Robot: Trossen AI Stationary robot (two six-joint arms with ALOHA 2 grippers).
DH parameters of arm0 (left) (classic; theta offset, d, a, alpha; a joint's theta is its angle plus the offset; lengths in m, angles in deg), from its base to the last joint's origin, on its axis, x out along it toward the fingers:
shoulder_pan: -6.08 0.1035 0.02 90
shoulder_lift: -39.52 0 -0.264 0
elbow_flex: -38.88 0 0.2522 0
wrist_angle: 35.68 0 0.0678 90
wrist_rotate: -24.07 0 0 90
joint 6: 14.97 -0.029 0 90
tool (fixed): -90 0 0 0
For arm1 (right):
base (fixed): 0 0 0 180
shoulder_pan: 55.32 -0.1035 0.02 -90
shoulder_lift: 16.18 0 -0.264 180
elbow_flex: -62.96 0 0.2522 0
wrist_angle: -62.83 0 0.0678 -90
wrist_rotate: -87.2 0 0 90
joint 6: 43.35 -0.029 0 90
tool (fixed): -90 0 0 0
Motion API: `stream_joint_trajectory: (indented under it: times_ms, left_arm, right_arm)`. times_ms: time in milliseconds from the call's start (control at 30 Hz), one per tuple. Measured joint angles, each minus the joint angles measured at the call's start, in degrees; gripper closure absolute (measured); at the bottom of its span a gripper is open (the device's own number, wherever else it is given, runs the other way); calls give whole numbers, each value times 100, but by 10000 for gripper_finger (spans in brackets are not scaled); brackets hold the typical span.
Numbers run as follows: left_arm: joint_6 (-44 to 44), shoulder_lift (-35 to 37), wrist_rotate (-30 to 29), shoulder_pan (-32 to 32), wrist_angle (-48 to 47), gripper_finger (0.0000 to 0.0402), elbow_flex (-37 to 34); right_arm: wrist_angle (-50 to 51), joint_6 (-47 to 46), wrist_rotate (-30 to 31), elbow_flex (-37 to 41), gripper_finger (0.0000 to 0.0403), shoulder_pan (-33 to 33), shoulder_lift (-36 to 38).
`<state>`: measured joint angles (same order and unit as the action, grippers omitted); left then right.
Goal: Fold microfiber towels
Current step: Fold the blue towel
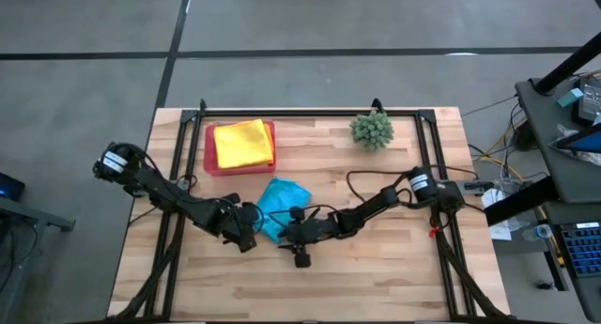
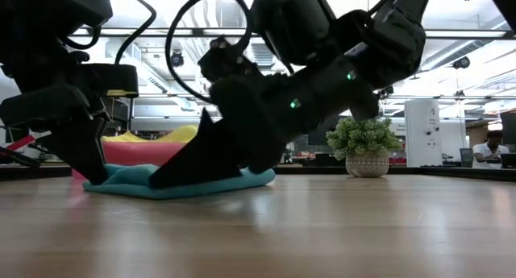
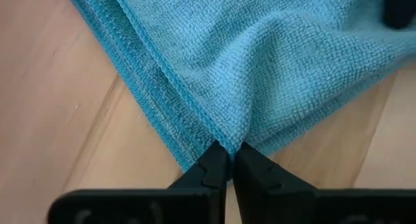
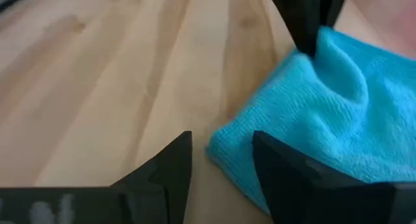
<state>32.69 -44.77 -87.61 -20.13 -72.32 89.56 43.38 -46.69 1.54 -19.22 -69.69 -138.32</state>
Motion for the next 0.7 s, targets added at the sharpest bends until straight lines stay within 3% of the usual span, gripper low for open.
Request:
stream_joint_trajectory:
  times_ms: [167, 400, 500, 700]
  left_arm:
    - [158, 0, 167, 0, -1, 398, -2]
    - [960, 29, 1105, 0, 36, 398, 174]
    - [1538, 49, 1508, -7, 55, 398, 204]
    - [1764, 76, 1626, -19, 116, 384, 195]
  right_arm:
    - [472, 74, 358, -67, 276, -3, -15]
    - [1326, 472, 524, -51, 382, -3, 283]
    - [1897, 644, 519, -49, 388, -39, 475]
    - [3076, 868, 463, -14, 389, -117, 912]
